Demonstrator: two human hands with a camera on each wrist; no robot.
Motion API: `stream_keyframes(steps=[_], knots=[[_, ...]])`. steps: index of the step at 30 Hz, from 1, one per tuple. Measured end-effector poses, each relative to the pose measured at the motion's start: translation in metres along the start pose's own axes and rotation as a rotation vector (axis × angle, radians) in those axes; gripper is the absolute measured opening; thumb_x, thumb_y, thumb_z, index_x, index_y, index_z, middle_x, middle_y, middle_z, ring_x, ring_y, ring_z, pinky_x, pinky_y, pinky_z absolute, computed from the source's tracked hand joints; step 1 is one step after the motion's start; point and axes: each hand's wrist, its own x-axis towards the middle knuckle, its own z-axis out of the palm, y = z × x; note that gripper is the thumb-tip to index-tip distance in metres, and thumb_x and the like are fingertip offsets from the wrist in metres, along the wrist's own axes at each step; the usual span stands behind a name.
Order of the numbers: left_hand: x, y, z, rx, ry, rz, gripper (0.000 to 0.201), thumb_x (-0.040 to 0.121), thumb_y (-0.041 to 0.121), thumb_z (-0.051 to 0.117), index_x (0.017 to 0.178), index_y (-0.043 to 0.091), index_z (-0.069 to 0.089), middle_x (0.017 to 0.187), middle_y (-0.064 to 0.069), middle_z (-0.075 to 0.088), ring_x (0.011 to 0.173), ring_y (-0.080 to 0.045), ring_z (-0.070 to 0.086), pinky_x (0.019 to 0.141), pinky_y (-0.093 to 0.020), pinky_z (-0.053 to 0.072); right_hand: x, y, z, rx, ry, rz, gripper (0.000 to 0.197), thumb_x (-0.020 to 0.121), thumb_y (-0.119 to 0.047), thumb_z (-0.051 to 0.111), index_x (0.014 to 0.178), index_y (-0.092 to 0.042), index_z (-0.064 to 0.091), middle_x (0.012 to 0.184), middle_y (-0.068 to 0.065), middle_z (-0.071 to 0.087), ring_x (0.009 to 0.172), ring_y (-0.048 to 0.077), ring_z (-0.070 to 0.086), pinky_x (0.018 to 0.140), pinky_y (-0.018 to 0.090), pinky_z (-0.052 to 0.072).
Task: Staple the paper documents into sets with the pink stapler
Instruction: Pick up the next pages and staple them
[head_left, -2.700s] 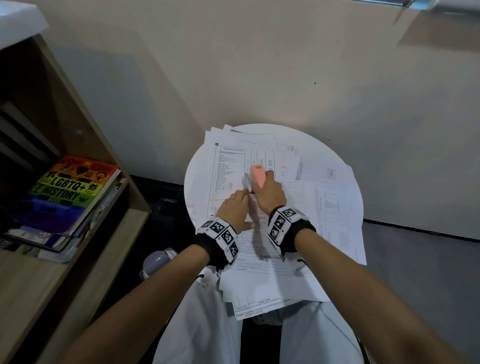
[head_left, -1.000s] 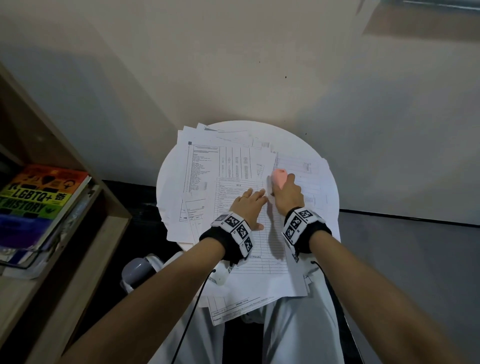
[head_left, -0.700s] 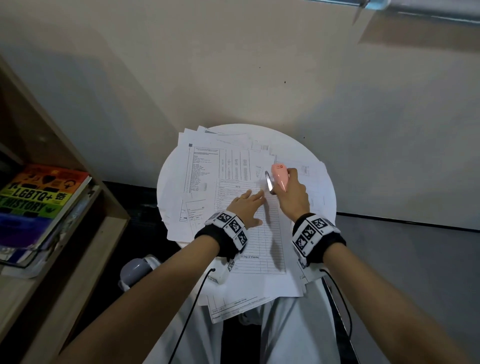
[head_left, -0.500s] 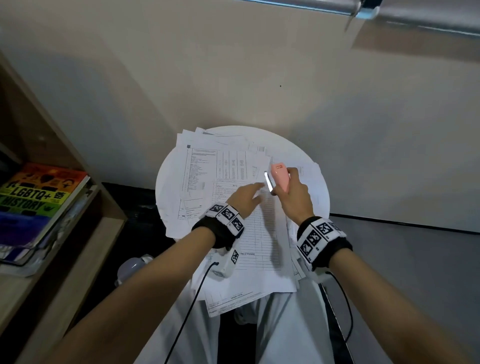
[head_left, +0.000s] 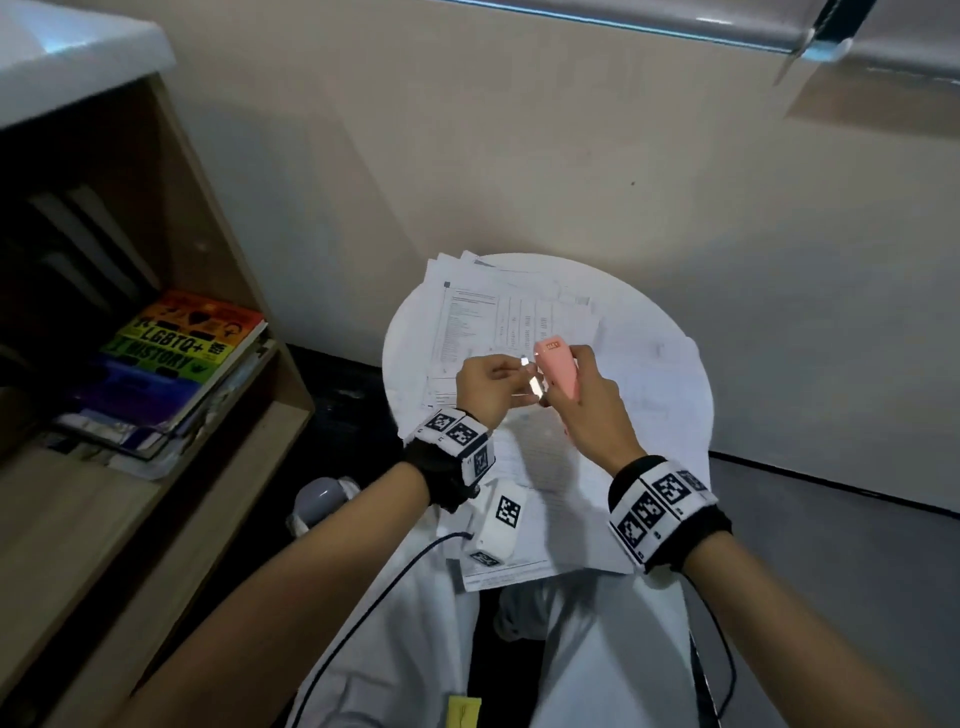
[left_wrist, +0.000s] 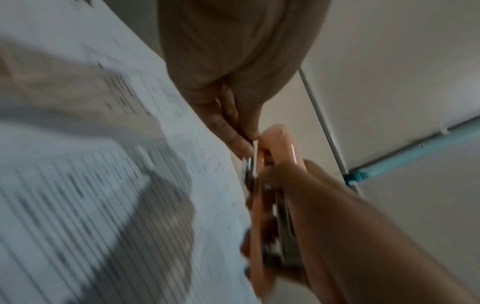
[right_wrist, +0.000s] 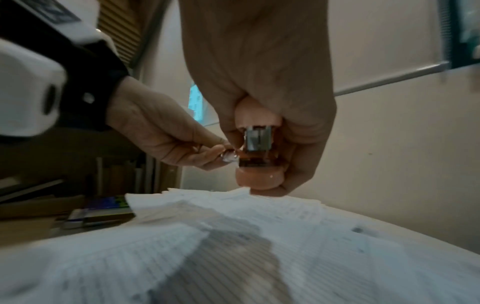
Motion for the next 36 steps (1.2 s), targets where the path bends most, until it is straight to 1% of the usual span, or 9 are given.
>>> stream_keyframes(steps=[5, 9, 12, 16, 18, 21, 27, 32, 36], knots=[[-0.003, 0.005, -0.106, 0.159, 0.229, 0.042, 0.012, 0.091, -0.003, 0.055, 0.08, 0.0, 0.06, 0.066, -0.011, 0.06, 0.041, 0.001, 0.057, 0.046, -0.012, 0.05, -0.02, -0.002, 0.028, -0.092, -0.166, -0.043, 0.038, 0.09, -0.036, 0.054, 0.124, -0.029, 0.037, 0.097, 0.001, 0.066, 0.072, 0.027, 0.061, 0.058, 0.035, 0.045], [-0.02, -0.035, -0.201, 0.533, 0.329, -0.077, 0.015, 0.088, 0.002, 0.06, 0.074, 0.006, 0.057, 0.052, 0.001, 0.052, 0.036, 0.006, 0.048, 0.036, -0.012, 0.039, -0.019, 0.015, 0.03, 0.062, -0.108, 0.159, 0.036, 0.093, -0.027, 0.056, 0.125, -0.018, 0.042, 0.097, 0.009, 0.066, 0.071, 0.028, 0.063, 0.059, 0.039, 0.05], [-0.031, -0.086, -0.242, 0.563, 0.33, -0.252, 0.029, 0.083, -0.006, 0.063, 0.061, 0.011, 0.056, 0.036, 0.009, 0.049, 0.033, 0.002, 0.046, 0.043, -0.017, 0.037, -0.009, 0.034, 0.025, 0.139, -0.045, 0.355, 0.037, 0.095, -0.018, 0.054, 0.127, -0.005, 0.042, 0.101, 0.011, 0.058, 0.069, 0.02, 0.055, 0.05, 0.027, 0.041], [-0.025, -0.142, -0.266, 0.726, 0.349, -0.444, 0.016, 0.082, 0.003, 0.067, 0.072, 0.016, 0.067, 0.072, -0.003, 0.062, 0.073, -0.012, 0.056, 0.071, -0.025, 0.048, 0.01, 0.056, 0.021, 0.226, -0.039, 0.476, 0.029, 0.094, -0.014, 0.051, 0.121, -0.005, 0.045, 0.101, 0.019, 0.054, 0.07, 0.028, 0.054, 0.05, 0.029, 0.044], [-0.015, -0.161, -0.273, 0.727, 0.375, -0.504, 0.009, 0.085, 0.005, 0.065, 0.086, 0.003, 0.074, 0.079, -0.011, 0.063, 0.079, -0.017, 0.058, 0.081, -0.032, 0.052, 0.014, 0.06, 0.019, 0.232, -0.073, 0.511, 0.027, 0.095, -0.016, 0.051, 0.119, -0.008, 0.044, 0.098, 0.02, 0.056, 0.064, 0.028, 0.055, 0.051, 0.031, 0.046], [0.0, -0.182, -0.279, 0.74, 0.391, -0.549, 0.025, 0.089, 0.009, 0.061, 0.1, -0.012, 0.069, 0.092, -0.024, 0.068, 0.083, -0.025, 0.062, 0.078, -0.034, 0.047, 0.015, 0.061, 0.019, 0.231, -0.106, 0.519, 0.025, 0.096, -0.017, 0.049, 0.119, -0.009, 0.042, 0.087, 0.019, 0.056, 0.055, 0.028, 0.055, 0.048, 0.032, 0.045], [0.006, -0.192, -0.28, 0.83, 0.357, -0.47, 0.056, 0.052, 0.024, 0.043, 0.083, -0.013, 0.071, 0.072, -0.022, 0.063, 0.074, -0.03, 0.062, 0.064, -0.033, 0.044, 0.013, 0.056, 0.024, 0.229, -0.046, 0.52, 0.025, 0.095, -0.014, 0.05, 0.119, -0.014, 0.041, 0.082, 0.015, 0.057, 0.055, 0.028, 0.052, 0.054, 0.034, 0.044], [0.002, -0.192, -0.28, 0.793, 0.367, -0.455, 0.042, 0.074, 0.022, 0.047, 0.092, -0.009, 0.071, 0.091, -0.029, 0.068, 0.092, -0.039, 0.066, 0.076, -0.039, 0.049, 0.012, 0.051, 0.026, 0.226, -0.043, 0.522, 0.026, 0.094, -0.013, 0.051, 0.119, -0.012, 0.041, 0.085, 0.013, 0.058, 0.06, 0.027, 0.052, 0.055, 0.032, 0.044], [0.004, -0.155, -0.248, 0.693, 0.501, -0.111, 0.021, 0.096, 0.013, 0.047, 0.103, 0.004, 0.065, 0.094, -0.015, 0.07, 0.091, -0.03, 0.064, 0.081, -0.032, 0.046, 0.009, 0.045, 0.024, 0.215, -0.047, 0.491, 0.025, 0.095, -0.013, 0.051, 0.118, -0.014, 0.041, 0.085, 0.007, 0.059, 0.066, 0.021, 0.054, 0.054, 0.03, 0.044]])
